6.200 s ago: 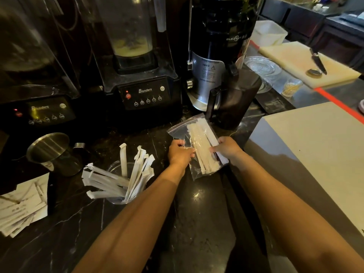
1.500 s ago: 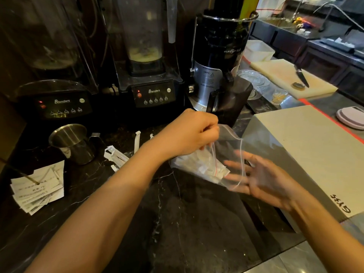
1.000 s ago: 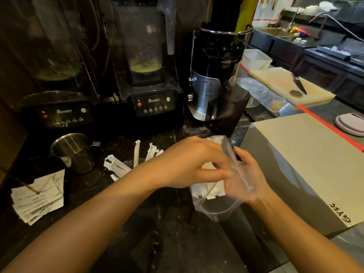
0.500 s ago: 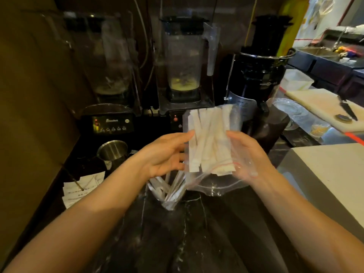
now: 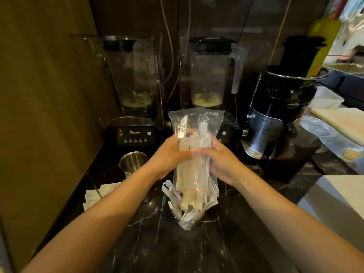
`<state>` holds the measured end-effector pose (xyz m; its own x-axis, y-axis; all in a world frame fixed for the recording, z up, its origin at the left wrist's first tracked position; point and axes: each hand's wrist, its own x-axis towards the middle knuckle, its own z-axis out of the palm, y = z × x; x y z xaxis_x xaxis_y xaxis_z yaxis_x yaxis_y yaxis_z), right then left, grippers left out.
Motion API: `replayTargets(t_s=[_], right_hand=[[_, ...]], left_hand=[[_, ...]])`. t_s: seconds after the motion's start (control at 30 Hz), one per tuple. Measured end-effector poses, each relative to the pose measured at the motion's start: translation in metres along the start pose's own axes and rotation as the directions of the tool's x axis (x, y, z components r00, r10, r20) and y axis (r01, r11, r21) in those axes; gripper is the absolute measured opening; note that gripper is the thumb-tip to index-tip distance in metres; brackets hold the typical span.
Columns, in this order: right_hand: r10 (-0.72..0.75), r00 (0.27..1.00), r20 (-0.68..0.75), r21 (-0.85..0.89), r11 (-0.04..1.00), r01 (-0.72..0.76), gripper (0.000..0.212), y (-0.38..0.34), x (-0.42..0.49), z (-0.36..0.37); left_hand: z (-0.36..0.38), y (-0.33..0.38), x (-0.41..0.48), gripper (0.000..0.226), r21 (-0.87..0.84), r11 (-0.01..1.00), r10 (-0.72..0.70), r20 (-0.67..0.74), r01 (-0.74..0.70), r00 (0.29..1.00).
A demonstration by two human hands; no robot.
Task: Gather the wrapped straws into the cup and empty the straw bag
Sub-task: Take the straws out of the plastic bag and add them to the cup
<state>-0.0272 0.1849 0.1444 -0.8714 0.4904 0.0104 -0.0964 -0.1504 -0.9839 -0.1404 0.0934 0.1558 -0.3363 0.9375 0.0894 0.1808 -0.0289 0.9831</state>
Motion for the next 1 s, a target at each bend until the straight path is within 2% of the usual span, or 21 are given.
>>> replayTargets(t_s=[0.23,0.47,0.63,0.8,1.0], right_hand=[[-0.043,0.998,-0.035,-0.169,0.985,0.036,0.051,0.011,0.0,0.003],[-0.059,0.998,0.032,-0.126,0.99,0.063,0.071,0.015,-0.003,-0.003],[-0.105,0.993,0.052,-0.141,0.984,0.112,0.064,0.021,-0.009,-0.01],[-0.088,0.996,0.004,-0.135,0.987,0.088,0.062,0.018,-0.014,-0.009],[-0.116,0.99,-0.075,-0.176,0.979,0.102,0.052,-0.004,-0.011,-0.007]], left_hand=[[0.0,-0.016,-0.005,0.046,0.045,0.997,0.059,-0.004,-0.059,0.998],[-0.008,-0.024,-0.006,0.068,-0.044,0.999,0.001,0.068,0.002,0.998],[-0.012,-0.025,-0.01,0.049,-0.028,0.999,-0.015,0.154,0.019,0.988],[-0.018,-0.02,-0.009,0.038,0.002,0.999,-0.053,0.116,0.053,0.992],[-0.018,0.002,0.003,0.019,0.007,1.0,0.004,0.034,-0.004,0.999]])
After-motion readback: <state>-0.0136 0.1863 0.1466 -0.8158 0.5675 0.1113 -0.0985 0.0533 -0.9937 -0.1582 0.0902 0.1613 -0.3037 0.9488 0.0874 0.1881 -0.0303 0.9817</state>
